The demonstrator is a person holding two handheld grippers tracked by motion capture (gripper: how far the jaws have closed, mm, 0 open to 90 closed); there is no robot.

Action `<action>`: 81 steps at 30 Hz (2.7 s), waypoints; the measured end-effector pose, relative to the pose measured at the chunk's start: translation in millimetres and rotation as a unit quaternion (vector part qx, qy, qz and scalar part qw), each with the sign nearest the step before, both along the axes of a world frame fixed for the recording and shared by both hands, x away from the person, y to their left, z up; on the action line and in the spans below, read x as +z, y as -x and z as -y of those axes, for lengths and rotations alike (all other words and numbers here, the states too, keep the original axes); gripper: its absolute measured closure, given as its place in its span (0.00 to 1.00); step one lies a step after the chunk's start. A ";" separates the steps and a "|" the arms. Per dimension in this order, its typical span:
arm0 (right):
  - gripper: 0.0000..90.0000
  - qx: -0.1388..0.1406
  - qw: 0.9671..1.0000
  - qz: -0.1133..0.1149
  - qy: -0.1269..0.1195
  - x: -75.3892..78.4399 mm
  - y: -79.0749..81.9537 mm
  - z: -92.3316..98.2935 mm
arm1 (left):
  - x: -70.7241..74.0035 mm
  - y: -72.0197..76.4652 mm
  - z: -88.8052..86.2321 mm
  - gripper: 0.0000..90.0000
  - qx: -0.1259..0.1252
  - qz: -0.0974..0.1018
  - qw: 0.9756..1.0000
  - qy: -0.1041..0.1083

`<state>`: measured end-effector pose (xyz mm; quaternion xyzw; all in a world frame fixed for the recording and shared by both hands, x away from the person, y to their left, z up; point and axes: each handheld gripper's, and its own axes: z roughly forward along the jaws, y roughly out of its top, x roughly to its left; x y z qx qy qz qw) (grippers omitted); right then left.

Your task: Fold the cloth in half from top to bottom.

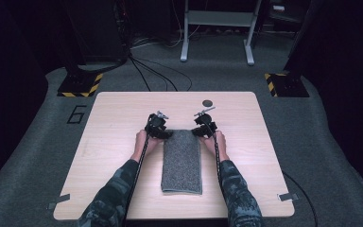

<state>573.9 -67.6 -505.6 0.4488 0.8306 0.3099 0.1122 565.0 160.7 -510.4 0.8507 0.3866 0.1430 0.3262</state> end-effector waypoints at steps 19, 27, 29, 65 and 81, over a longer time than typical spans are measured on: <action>0.97 -0.010 1.000 -0.001 0.011 2.2 1.5 -5.2 | 3.0 5.6 6.0 0.93 -0.007 -0.009 1.000 0.004; 0.97 -0.003 1.000 0.026 -0.010 14.0 8.6 1.8 | 16.6 12.6 -2.7 0.94 -0.017 0.019 0.999 0.031; 0.97 -0.003 0.999 0.038 -0.019 21.3 11.6 4.7 | 22.4 15.3 -2.3 0.94 -0.017 0.031 0.999 0.034; 0.97 0.028 0.985 0.165 -0.036 94.5 48.8 3.9 | 82.7 35.1 -14.0 0.93 -0.031 0.106 0.993 0.050; 0.97 0.059 0.983 0.168 -0.037 73.7 97.1 11.0 | 66.3 69.1 -18.3 0.92 -0.066 0.083 0.992 0.066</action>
